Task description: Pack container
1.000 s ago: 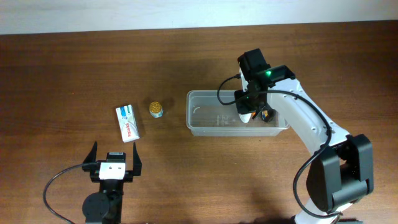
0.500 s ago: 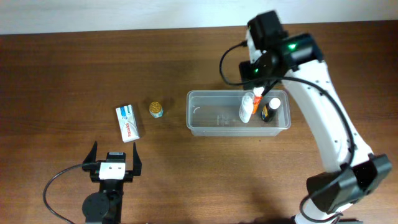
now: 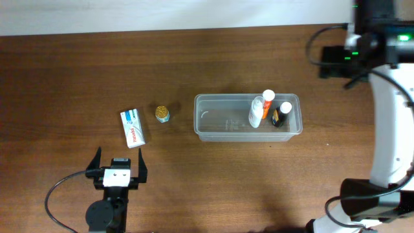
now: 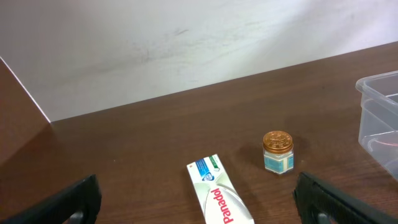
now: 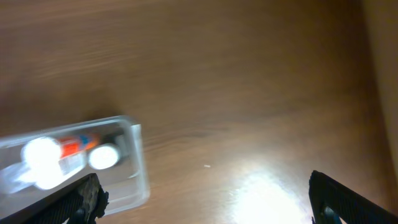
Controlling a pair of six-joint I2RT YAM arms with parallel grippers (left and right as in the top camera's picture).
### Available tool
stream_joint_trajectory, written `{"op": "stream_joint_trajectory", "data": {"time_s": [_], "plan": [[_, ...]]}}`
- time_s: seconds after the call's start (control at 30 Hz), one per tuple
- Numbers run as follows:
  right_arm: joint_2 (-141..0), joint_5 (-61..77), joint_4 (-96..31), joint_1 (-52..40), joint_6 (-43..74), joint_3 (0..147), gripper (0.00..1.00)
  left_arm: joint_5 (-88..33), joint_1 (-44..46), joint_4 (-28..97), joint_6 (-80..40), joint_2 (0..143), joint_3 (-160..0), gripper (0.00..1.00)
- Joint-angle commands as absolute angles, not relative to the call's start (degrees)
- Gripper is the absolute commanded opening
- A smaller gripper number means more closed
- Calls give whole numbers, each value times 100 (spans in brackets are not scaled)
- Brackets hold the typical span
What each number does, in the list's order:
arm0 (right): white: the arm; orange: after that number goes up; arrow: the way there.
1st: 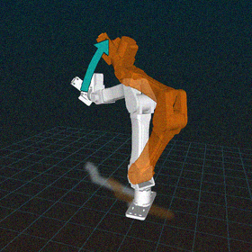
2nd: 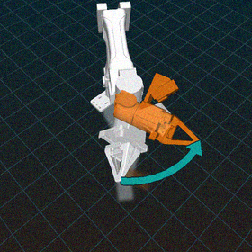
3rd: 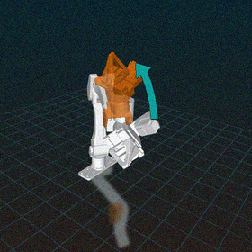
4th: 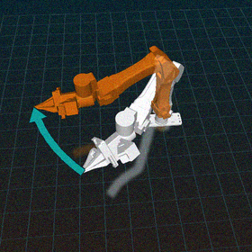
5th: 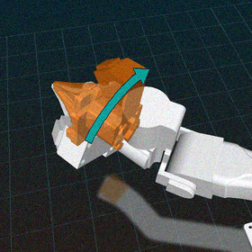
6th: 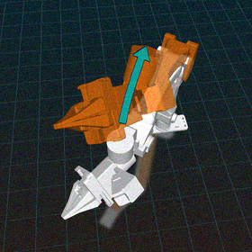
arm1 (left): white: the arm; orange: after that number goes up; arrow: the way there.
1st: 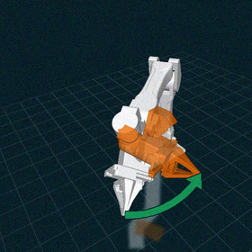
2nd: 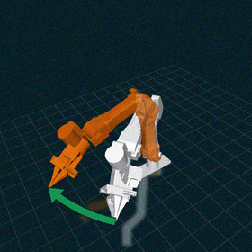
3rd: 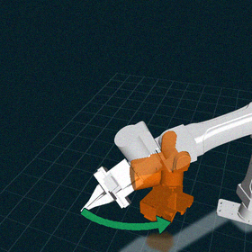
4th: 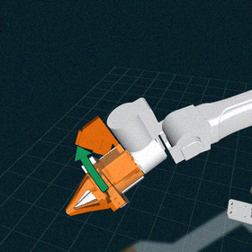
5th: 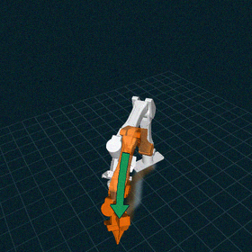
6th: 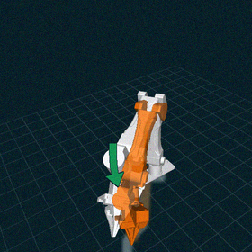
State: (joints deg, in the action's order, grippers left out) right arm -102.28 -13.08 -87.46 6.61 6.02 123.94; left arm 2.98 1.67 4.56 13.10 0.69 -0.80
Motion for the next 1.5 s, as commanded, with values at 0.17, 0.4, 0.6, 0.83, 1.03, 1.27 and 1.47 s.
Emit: {"op": "stream_joint_trajectory", "data": {"time_s": [0.17,0.4,0.6,0.83,1.03,1.27,1.47], "plan": [[-10162,-1313,-8766,1721,646,12315,98,233,128,460,1380,36,-51,99],[-10173,-1369,-8720,2180,646,11935,98,235,128,460,1380,36,-54,99],[-10173,-1354,-8525,2488,646,11183,99,233,128,460,1380,36,-51,99],[-10173,-1354,-8525,2477,646,10965,98,233,128,460,1380,36,-51,99],[-10173,-1354,-8525,2477,646,10965,98,233,128,460,1378,36,-54,100],[-10173,-1354,-8525,2477,646,10965,98,233,128,460,1380,36,-54,99],[-10173,-1354,-8525,2477,646,10965,98,233,128,460,1378,36,-54,99]]}}
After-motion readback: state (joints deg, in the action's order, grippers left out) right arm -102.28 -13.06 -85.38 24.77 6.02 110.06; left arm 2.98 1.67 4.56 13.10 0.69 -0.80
